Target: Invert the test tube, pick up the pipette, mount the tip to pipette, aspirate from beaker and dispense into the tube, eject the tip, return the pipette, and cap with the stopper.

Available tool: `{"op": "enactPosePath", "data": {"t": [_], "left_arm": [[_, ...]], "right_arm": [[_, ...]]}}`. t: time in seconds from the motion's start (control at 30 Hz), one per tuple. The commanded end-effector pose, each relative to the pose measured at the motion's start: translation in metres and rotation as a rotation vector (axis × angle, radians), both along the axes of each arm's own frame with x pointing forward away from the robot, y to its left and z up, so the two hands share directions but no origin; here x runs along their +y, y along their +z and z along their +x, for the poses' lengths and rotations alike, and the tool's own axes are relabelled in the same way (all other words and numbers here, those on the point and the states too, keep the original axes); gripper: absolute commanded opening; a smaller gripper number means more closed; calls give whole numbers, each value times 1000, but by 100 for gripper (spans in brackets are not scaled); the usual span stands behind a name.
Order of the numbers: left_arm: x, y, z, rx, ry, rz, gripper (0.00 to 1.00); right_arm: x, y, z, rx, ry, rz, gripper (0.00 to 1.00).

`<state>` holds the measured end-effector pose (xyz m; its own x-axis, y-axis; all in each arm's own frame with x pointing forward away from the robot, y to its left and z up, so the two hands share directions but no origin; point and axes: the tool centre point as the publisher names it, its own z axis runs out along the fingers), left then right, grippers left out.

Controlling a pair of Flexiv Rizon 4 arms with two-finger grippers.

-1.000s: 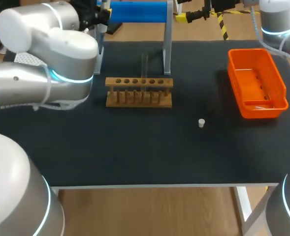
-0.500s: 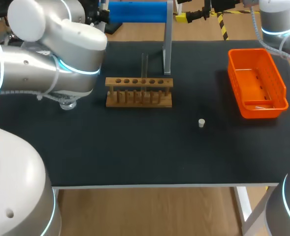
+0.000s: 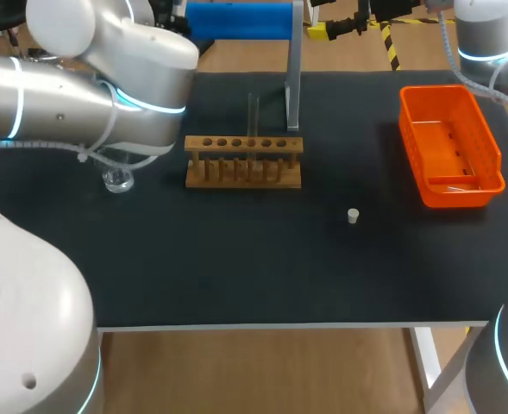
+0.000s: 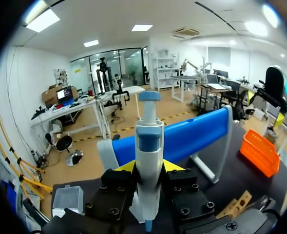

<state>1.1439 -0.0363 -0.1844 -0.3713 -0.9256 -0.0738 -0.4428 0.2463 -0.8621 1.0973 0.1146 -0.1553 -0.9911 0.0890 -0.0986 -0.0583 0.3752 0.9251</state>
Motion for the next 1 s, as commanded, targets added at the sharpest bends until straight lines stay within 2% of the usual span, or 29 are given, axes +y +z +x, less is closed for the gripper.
{"op": "enactPosePath", "data": {"t": [0.03, 0.3, 1.0], "left_arm": [[-5, 3, 8, 24, 2, 17, 0], [-8, 5, 11, 33, 6, 26, 0], [-8, -3, 18, 115, 49, 59, 0]], "right_arm": [[-1, 1, 0, 2, 3, -4, 100], [-1, 1, 0, 2, 3, -4, 100], [-1, 1, 0, 2, 3, -4, 100]]}}
